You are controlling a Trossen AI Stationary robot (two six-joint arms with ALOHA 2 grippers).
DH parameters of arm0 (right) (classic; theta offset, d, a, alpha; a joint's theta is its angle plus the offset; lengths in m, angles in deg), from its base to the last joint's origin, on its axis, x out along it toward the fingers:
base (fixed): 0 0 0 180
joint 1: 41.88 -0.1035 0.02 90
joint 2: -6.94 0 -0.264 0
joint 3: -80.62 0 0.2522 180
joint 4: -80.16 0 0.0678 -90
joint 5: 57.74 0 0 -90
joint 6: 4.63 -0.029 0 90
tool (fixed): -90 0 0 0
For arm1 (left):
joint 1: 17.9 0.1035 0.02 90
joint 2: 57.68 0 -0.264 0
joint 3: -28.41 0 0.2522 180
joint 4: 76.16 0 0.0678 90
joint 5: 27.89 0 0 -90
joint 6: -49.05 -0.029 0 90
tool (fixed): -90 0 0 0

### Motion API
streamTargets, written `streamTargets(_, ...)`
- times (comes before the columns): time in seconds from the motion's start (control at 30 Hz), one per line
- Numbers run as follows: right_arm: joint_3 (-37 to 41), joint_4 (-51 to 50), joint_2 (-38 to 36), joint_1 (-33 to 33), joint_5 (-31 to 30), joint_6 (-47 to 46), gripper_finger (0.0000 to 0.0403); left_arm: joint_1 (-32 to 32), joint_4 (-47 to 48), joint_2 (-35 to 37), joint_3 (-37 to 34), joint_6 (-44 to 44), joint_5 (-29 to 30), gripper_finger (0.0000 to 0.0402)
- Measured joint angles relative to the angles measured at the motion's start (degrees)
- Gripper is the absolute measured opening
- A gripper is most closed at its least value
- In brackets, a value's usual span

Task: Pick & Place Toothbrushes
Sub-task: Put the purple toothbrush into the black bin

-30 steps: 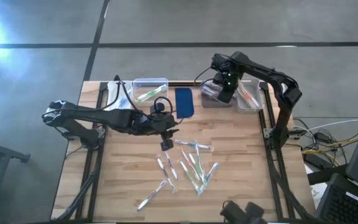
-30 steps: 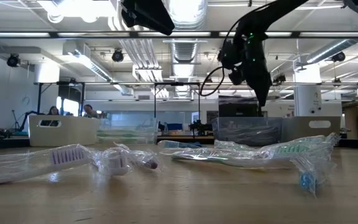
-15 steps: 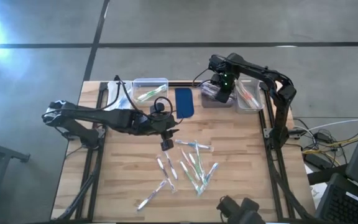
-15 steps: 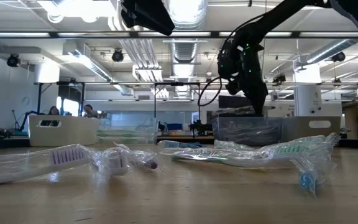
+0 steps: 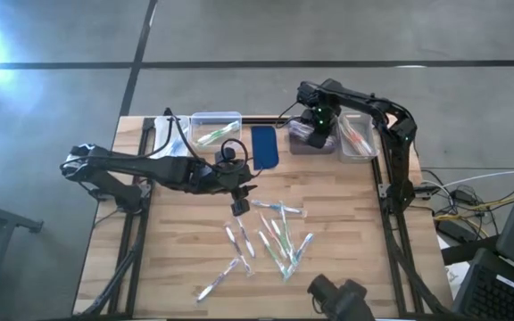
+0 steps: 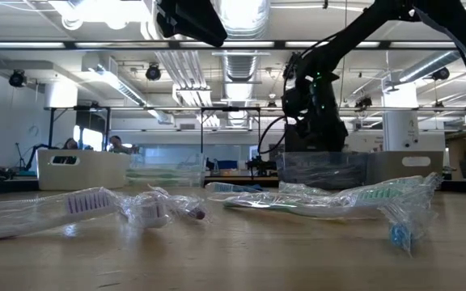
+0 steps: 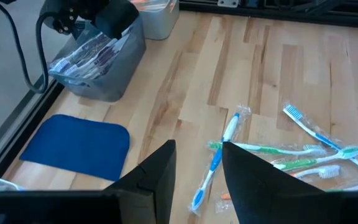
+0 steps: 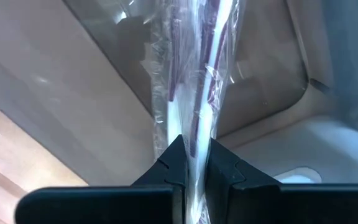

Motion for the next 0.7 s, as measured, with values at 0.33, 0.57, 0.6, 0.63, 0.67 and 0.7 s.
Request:
streamTargets(0.33,0.0,0.84,1.61,0.94,0.66,0.63,0.0019,0.0,0.02,0.0,-0.09,0.02,1.01,0.0135)
streamTargets(0.57,0.0,0.98,3.84,1.22,1.78,0.48,0.002,0.04,0.02,0.0,-0.09,0.02,1.75,0.0135)
streamTargets(0.6,0.0,0.99,4.0,1.22,1.79,0.22,0.0021,0.04,0.02,0.0,-0.09,0.02,1.75,0.0135)
streamTargets(0.63,0.0,0.97,4.02,1.22,1.84,-0.17,0.0024,0.04,0.02,0.0,-0.09,0.02,1.75,0.0135)
streamTargets(0.67,0.0,0.93,4.02,1.25,1.88,-0.5,0.0028,0.04,0.02,0.0,-0.09,0.02,1.75,0.0135)
streamTargets(0.7,0.0,0.88,4.02,1.29,1.92,-0.64,0.0035,0.04,0.02,0.0,-0.09,0.03,1.75,0.0135)
